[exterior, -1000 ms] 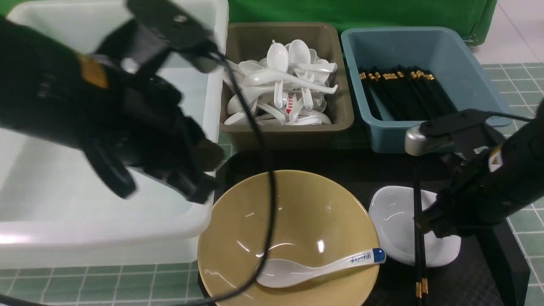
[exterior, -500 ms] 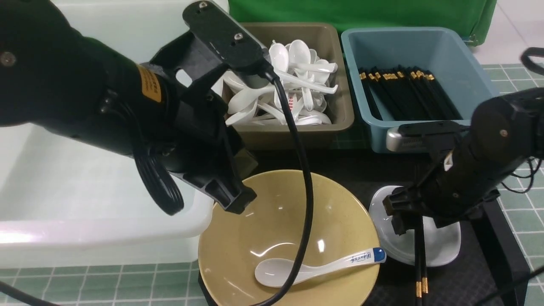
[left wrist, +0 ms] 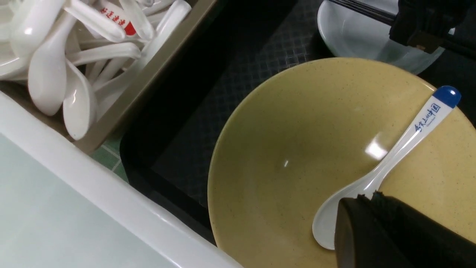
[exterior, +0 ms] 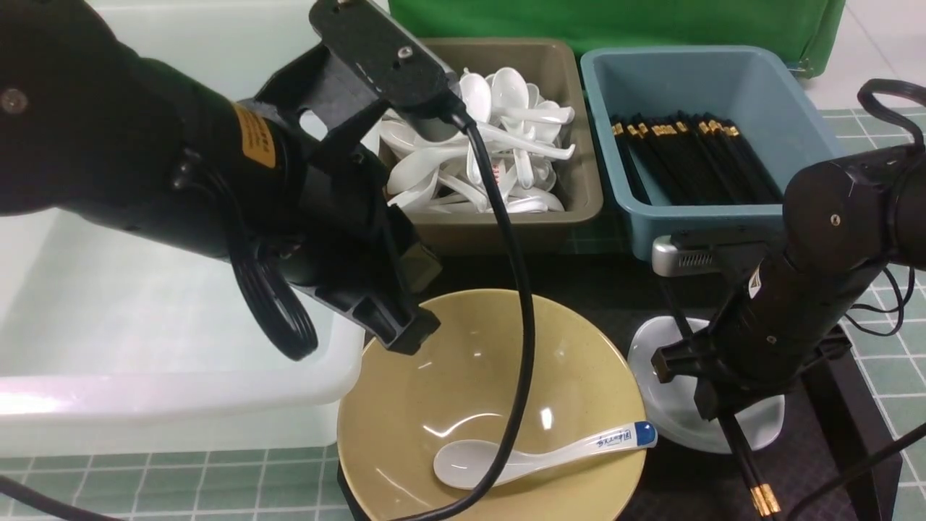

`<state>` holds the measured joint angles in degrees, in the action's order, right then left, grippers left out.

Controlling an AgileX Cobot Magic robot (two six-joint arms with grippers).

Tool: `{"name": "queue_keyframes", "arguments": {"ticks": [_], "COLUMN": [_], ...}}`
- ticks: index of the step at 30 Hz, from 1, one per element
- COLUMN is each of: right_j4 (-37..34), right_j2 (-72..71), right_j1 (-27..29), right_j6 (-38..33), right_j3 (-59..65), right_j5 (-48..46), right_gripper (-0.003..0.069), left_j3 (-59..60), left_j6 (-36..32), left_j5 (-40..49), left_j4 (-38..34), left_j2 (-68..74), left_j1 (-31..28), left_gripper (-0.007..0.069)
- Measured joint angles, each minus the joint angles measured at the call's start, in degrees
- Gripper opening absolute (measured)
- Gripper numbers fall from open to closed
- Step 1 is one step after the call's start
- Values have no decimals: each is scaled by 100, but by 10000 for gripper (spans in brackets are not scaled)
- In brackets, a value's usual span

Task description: On blue table put chopsticks spoon bowls plates into blue grey white boxes.

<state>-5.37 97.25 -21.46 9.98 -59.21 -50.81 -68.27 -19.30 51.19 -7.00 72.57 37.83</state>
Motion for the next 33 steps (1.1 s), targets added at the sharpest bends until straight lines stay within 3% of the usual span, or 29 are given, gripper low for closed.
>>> {"name": "queue_keyframes", "arguments": {"ticks": [8,13,21,33], "right_j4": [-199,-132,-54,-34], "right_j2": [-1096,-1278,-105,2425], "right_j1": [27,359,1236,1510], "right_j6": [-757,-909,-790,-569], "right_j3": [-276,-1177,-3326,-5755], "right_j5": [-495,-435,383,441], "right_gripper": [160,160,160,171], "left_j3": [18,-164,-2065,-2386], "left_j6": [480,648,751,747], "left_j5": [-590,-1547,-2070,-1607], "left_j4": [0,0,23,59], "left_j2": [271,919,1949,1980], "left_j1": [0,-17,-347,-374], "left_gripper": [-12,-12,-12,-12]}}
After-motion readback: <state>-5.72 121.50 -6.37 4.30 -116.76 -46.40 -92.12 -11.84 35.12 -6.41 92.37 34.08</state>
